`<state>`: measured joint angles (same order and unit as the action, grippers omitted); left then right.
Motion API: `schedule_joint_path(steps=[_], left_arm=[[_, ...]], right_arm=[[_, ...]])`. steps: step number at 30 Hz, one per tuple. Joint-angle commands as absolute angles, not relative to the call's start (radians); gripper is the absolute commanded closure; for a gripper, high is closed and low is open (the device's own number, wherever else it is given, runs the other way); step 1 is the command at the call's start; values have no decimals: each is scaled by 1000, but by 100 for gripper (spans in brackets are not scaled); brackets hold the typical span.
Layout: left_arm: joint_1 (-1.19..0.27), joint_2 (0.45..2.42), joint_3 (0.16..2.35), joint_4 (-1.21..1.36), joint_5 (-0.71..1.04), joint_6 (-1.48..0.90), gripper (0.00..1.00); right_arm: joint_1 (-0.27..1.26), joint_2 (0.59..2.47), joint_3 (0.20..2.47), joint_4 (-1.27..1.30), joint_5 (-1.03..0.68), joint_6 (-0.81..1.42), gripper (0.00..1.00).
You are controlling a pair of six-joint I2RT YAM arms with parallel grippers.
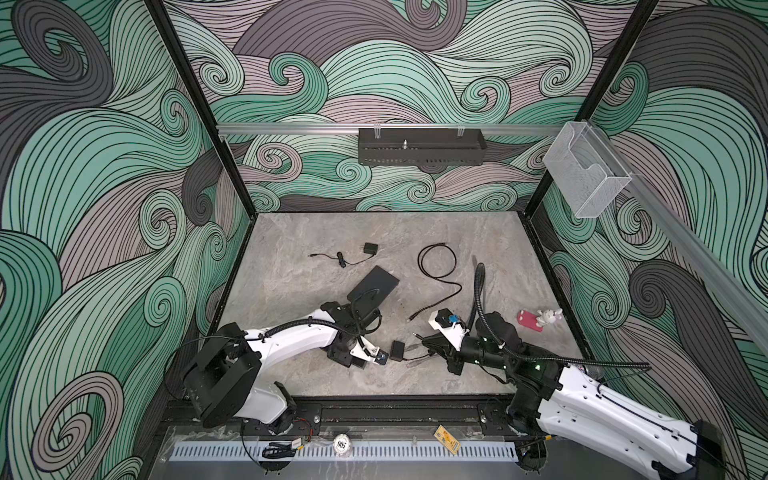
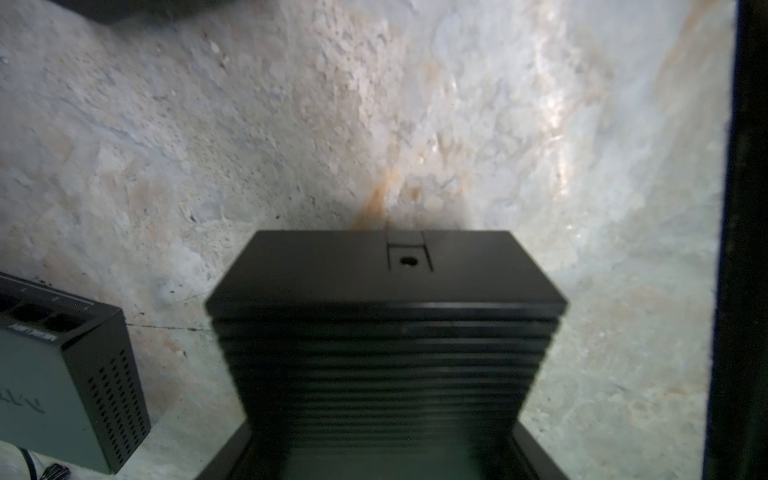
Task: Insert the plug into the switch port
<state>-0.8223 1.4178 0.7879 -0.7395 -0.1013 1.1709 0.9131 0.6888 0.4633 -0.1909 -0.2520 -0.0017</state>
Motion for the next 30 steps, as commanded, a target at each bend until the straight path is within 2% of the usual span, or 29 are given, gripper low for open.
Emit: schedule_joint_path(steps=[1,11,12,13,22,26,30], left_arm=[[-819,1453,821,-748,-62,1204,47],[-822,1515,871,-779,-35,1159,41],[-822,1517,883,-790,-33,1148,26],[-822,1517,892,-802,-29,1143,2],[-837,1452,914,-831,-73,1090,1],[-837,1307,982,-759,-95,873,1],[-795,1188,1105,-751,-96,510,1]], right_arm=[[922,666,436,-160,-266,28,100],[923,587,415,-209,-227,38,100],[923,580,415,-216,-224,38,100],[923,578,414,-221,-224,38,100],[923,584,421,-242,-219,30,100],[924,644,424,-231,-242,37,100],[963,754,410,-141,-259,75,100]])
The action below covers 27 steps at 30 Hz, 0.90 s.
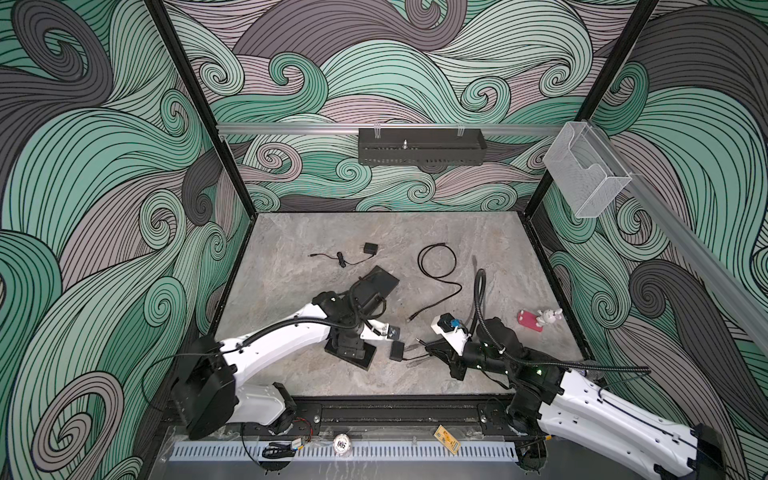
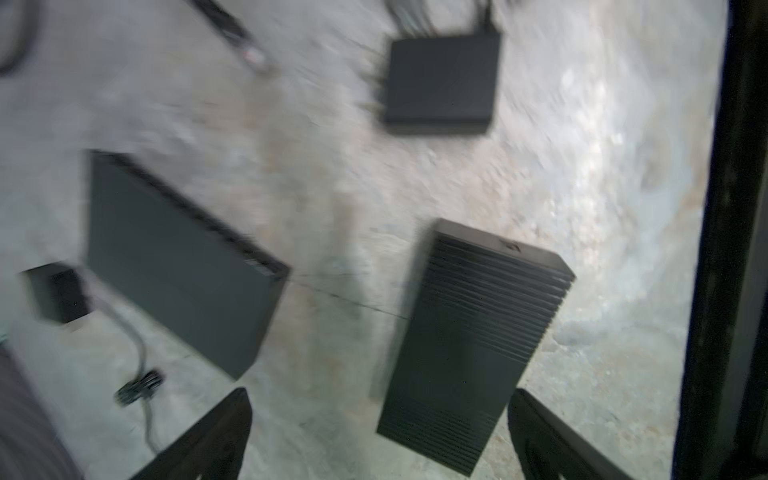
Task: Insert the plug into the switch port
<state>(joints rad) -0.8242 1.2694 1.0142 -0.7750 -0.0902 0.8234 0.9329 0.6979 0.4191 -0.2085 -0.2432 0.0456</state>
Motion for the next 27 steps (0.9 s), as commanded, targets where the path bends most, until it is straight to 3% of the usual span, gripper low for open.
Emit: schedule_joint_path(steps=[1,3,7,8,11,13,15,27], left_arm=[[-770,1165,1118,-734,-101,410,1],[-671,1102,1114,-686,-104,136,1],[-432,1009,1013,-634,71,-270,2],[-388,996,970,-619,123,-344,7],[-324,983,832,-570,203,-544,35],[-310,985,728,-509,224,-638,41],[-311,1000,647,-463,225,-682,46],[-311,1047,593,-521,149,-626,45]], right_arm=[[982,788,414,-126,-251,78,100],[1036,875,436,-103,-231,76,100],[1116,1042,483,-58,-209,73,100],[1127,1083,488,-38,-207,76,100],[1148,1191,506,33,-200,78,100],[1151,1265,528,58,-199,74,100],[1155,1341,558,82,-207,63,100],[1156,1598,626,266,-201,89,100]])
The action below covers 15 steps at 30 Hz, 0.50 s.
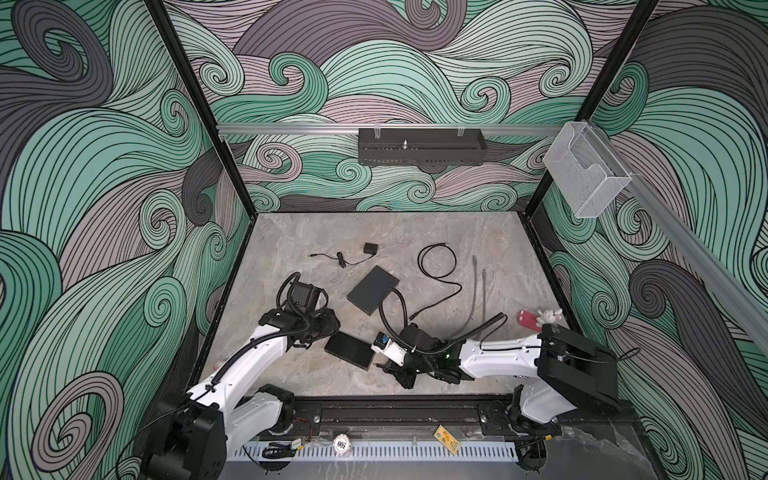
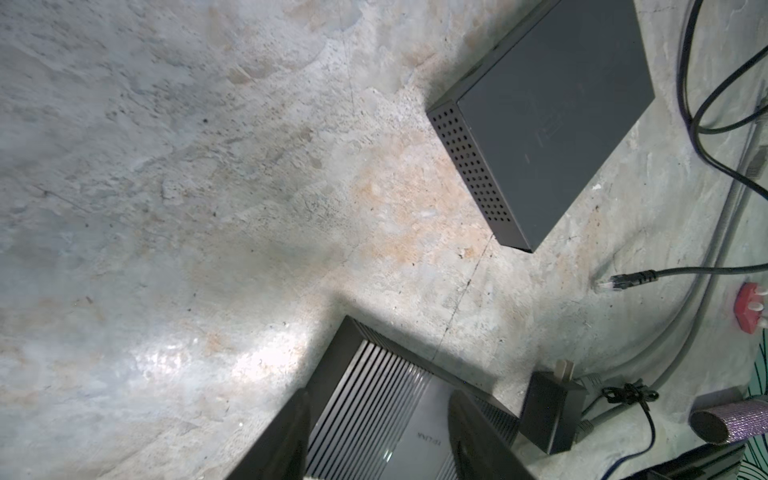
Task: Insert the plug into the switch port
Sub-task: 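Align the plug tip with the switch box port using the right gripper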
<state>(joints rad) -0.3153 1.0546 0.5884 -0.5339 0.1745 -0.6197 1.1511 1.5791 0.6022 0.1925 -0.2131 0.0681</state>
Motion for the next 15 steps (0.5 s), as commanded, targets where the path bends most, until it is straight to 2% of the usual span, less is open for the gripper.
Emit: schedule_joint_path(steps=[1,5,15], left_arm=[[-310,1048,591,-521,144,-619,45],[-310,1073,578,-507,140,-605,48],[-310,1134,511,-418,133,-610,48]], right_arm=[[1155,1606,626,275,-198,93,100],[1155,1624,632,286,-188,92,100],[1155,1592,608,290,-158,94,100]])
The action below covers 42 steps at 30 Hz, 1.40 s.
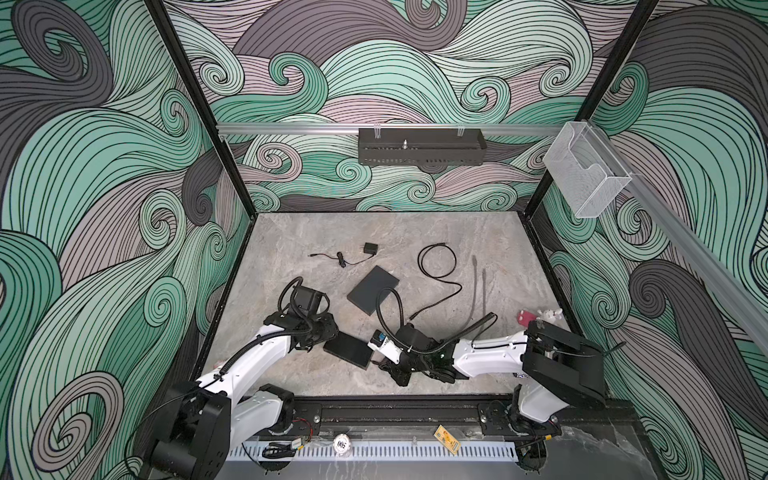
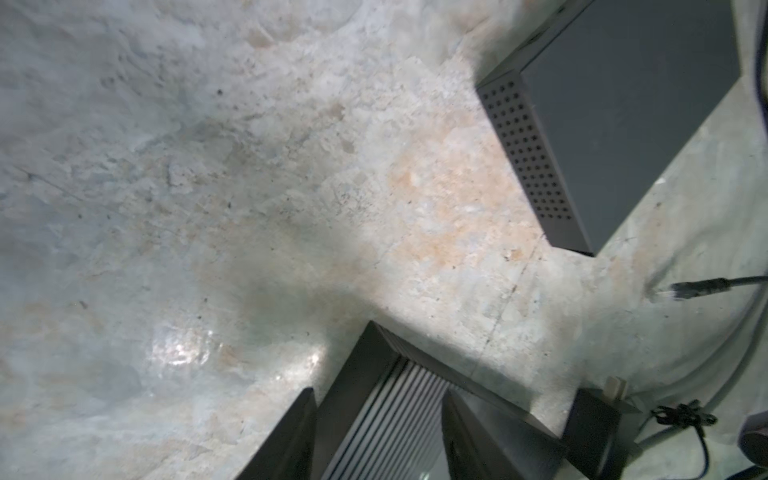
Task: Insert the plug into the switch port
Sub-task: 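Align the plug tip with the switch box port using the right gripper, then push the barrel plug into the ribbed box's end port with the right gripper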
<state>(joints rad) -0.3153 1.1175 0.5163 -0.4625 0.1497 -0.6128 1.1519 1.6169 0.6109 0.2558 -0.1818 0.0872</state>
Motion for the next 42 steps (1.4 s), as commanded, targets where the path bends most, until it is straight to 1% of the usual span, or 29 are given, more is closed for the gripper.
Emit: schedule_joint_path(steps=[1,5,11,15,23,24,26,30,33,42], left_arm=[[-311,1142,506,-405,139,-612,48],[-312,1168,503,-382,158,-618,50],[-314,1152,494,-381,164,-620,51],[-315,1150,492,-377,186,-620,56],[-321,1155,468,-357,221,-627,56],[-321,1157,466,-355,225,-627,57],[-323,1160,460,-345,240,-627,65],[-328,1172,453,-331,268,-614,75],[-332,1182,451,-330,281,-607,77],[-352,1202,435,-329,293,-604,77]], right_arm=[[1155,1592,609,288,-158,91,100],[1155,1600,607,296,-159,90,100],[1156,1602,608,305,-170,88,100],[1156,1624,610,320,-173,84,100],[1155,1668,615,354,-179,94,100],[1155,1669,615,354,-179,92,100],[1155,1670,617,354,-179,89,100],[1155,1671,622,351,-175,84,100],[1155,1670,632,342,-173,77,100],[1154,1664,670,313,-155,63,100]])
